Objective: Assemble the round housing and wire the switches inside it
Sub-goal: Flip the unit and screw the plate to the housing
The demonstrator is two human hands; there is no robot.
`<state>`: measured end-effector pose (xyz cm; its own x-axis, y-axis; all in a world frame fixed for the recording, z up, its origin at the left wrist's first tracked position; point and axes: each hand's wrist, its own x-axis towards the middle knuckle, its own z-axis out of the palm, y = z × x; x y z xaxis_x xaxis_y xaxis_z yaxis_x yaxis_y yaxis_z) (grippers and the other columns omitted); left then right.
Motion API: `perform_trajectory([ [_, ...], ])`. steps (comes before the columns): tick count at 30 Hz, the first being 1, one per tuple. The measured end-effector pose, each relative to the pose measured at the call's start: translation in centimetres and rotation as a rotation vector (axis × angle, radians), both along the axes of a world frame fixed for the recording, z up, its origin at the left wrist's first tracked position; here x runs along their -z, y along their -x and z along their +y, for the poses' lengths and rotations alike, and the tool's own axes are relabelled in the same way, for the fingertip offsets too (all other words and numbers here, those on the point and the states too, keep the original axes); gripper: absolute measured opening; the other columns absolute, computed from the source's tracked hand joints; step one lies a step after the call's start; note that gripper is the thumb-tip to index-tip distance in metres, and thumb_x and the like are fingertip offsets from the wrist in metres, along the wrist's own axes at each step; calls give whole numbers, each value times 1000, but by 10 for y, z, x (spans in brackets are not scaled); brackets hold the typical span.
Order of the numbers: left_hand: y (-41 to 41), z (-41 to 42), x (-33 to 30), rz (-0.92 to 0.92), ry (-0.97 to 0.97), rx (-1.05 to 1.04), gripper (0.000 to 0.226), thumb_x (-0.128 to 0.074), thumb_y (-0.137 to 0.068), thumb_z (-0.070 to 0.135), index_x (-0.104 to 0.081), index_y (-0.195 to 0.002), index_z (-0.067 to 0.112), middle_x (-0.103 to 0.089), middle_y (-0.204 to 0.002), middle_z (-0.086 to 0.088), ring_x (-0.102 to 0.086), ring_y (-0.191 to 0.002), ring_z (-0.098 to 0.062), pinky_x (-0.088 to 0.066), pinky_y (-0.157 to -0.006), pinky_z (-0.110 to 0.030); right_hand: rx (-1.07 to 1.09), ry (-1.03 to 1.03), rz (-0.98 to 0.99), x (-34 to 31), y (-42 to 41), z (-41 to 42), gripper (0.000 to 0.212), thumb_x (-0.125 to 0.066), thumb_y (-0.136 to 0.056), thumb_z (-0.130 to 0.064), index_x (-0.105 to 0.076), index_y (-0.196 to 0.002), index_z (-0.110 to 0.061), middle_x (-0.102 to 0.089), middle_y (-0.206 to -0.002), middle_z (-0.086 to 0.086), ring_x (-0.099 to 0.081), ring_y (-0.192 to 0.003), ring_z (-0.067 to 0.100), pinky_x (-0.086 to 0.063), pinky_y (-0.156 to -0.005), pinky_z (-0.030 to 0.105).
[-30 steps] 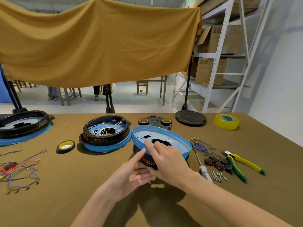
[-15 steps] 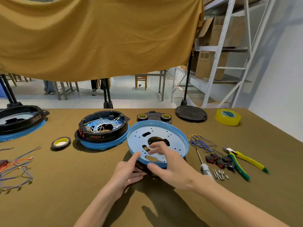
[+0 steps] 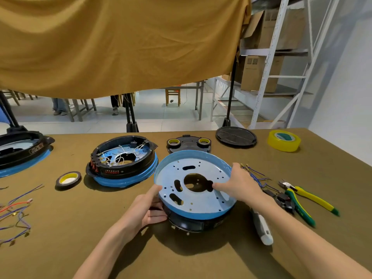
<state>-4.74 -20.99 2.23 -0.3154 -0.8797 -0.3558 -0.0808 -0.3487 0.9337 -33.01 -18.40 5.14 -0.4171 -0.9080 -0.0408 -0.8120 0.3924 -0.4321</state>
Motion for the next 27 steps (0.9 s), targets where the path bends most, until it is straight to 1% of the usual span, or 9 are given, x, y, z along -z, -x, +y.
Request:
perform_trajectory([
  [2,2,-3,-1,-55,-1,1,53,-52,-96,57,-63,-123,12,-70,-114,-19,-77,-88,-25,-61,-67,-29,1,-73,22,0,0,5,91,-77,-76,-68,-37,-137,-14,-53,-114,1,-60,-99,19,-58,-82,39],
  [4,5,-4,-5,-93,-28,13,55,-48,-97,58,-61,-125,13,-66,-119,-18,-71,-97,-28,-60,-65,-29,11,-105,48,-1,-2,8,87,-75,-76,-70,-38,-131,-13,-51,-112,2,-59,-96,18,-53,-71,33],
  [6,7,-5,-10,-110,-63,20,54,-50,-97,56,-60,-125,11,-65,-119,-19,-67,-97,-28,-59,-62,-28,22,-102,33,-1,-5,10,86,-77,-77,-67,-38,-130,-12,-50,-111,2,-56,-89,16,-44,-59,27],
  [11,10,-7,-20,-168,-77,38,26,-57,-98,30,-57,-116,11,-58,-132,-32,-65,-97,-29,-60,-69,-33,55,-30,-87,3,-6,15,85,-81,-77,-60,-34,-131,-14,-55,-92,-4,-58,-74,9,-41,-51,24],
  [15,13,-9,-25,-197,-86,34,33,-54,-96,16,-51,-127,6,-60,-113,-27,-64,-93,-29,-59,-69,-34,60,13,-83,7,-8,19,90,-80,-78,-60,-29,-136,-15,-55,-93,-6,-59,-74,8,-41,-51,22],
  [20,17,-9,-29,-183,-103,21,38,-54,-96,8,-48,-133,5,-66,-104,-20,-65,-87,-25,-58,-66,-33,61,26,-69,8,-6,20,87,-80,-78,-61,-28,-131,-15,-55,-94,-5,-58,-75,8,-40,-52,24],
  [23,19,-11,-31,-171,-109,8,41,-54,-95,5,-46,-136,4,-67,-110,-23,-66,-92,-27,-59,-69,-35,22,10,-152,4,2,20,74,-75,-82,-62,-29,-121,-20,-56,-95,-4,-57,-76,8,-42,-55,25],
  [25,21,-12,-30,-173,-103,-16,45,-54,-94,5,-44,-138,4,-63,-116,-26,-63,-96,-29,-58,-74,-38,57,48,-247,-4,16,21,56,-62,-91,-65,-35,-115,-23,-57,-97,-5,-57,-78,9,-49,-61,29],
  [27,25,-12,-29,-176,-96,-37,46,-53,-94,5,-43,-139,4,-62,-119,-30,-60,-98,-30,-58,-80,-40,123,133,-240,-13,33,27,45,-46,-99,-64,-47,-108,-19,-60,-95,-3,-59,-83,15,-51,-70,37],
])
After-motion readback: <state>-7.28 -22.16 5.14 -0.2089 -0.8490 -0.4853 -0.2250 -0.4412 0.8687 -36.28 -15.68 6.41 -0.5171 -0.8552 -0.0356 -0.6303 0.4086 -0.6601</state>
